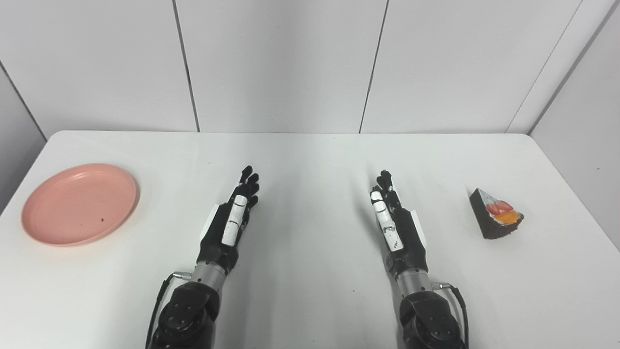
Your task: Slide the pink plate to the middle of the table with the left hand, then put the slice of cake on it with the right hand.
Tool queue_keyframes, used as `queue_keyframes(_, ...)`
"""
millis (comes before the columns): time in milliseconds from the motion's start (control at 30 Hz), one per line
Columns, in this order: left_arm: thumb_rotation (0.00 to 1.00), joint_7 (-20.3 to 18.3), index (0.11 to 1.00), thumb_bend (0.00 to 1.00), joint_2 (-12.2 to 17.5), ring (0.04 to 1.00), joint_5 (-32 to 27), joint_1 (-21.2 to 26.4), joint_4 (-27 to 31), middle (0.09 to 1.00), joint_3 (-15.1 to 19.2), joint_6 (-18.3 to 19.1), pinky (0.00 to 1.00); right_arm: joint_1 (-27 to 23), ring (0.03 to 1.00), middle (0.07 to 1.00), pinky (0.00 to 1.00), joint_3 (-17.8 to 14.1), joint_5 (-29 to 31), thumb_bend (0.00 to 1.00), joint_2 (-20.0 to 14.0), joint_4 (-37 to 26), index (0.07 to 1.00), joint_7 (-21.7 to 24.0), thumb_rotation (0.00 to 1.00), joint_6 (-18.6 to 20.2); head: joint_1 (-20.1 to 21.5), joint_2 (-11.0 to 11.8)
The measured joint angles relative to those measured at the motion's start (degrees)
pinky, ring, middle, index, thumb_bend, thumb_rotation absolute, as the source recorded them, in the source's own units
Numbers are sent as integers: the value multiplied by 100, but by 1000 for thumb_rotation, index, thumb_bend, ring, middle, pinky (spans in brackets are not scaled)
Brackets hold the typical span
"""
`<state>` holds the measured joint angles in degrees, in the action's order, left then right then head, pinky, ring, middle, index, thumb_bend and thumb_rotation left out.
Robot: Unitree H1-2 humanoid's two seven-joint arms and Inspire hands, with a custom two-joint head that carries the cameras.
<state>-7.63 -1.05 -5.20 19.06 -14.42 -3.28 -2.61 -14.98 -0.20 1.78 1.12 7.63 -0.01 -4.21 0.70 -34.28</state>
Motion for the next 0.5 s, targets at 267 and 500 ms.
queue_keyframes(267, 1000, -1, 1000, 760, -1, 1000, 0, -2, 1, 1000, -4, -3, 1000, 0, 1000, 1000, 1000, -1, 4, 593, 0, 1, 1000, 0, 805, 0, 9, 0)
queue_keyframes(500, 1000, -4, 1000, 766, 1, 1000, 0, -2, 1, 1000, -8, -5, 1000, 0, 1000, 998, 1000, -1, 10, 586, 0, 1, 1000, 0, 806, 0, 9, 0)
